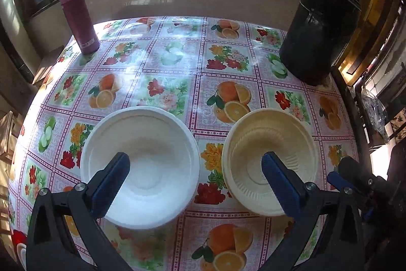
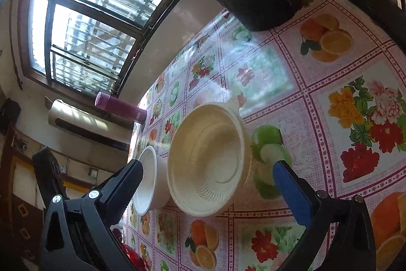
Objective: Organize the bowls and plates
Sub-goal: 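Position the open left tool at the rim of the beige bowl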
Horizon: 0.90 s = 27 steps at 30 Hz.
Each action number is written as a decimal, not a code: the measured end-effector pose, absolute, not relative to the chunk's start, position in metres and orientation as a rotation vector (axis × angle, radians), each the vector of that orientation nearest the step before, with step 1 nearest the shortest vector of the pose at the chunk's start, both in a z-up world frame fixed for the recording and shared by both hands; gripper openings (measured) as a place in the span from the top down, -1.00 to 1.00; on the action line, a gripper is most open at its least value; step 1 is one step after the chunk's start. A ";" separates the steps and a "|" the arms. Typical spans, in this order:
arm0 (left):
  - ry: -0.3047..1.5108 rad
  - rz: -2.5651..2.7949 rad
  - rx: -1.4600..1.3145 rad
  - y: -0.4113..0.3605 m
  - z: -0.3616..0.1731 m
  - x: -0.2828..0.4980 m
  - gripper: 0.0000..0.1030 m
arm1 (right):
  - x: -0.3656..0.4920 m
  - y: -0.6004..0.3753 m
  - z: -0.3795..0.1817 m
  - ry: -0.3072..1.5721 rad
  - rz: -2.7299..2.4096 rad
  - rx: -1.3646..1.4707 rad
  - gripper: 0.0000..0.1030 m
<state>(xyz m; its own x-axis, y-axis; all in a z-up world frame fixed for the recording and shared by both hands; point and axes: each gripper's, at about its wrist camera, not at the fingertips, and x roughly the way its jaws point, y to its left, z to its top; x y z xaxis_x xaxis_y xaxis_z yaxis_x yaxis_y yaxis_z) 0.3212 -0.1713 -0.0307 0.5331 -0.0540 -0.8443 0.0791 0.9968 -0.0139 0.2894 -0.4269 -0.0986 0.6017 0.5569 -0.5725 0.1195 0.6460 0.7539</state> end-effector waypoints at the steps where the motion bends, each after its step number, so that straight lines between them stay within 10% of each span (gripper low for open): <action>1: 1.007 -0.093 0.034 -0.174 -0.029 0.328 -1.00 | 0.290 -0.427 -0.101 0.909 0.298 0.869 -1.00; 27: 0.958 -0.289 0.075 -0.221 -0.057 0.329 -1.00 | 0.279 -0.455 -0.110 0.858 0.167 0.898 -1.00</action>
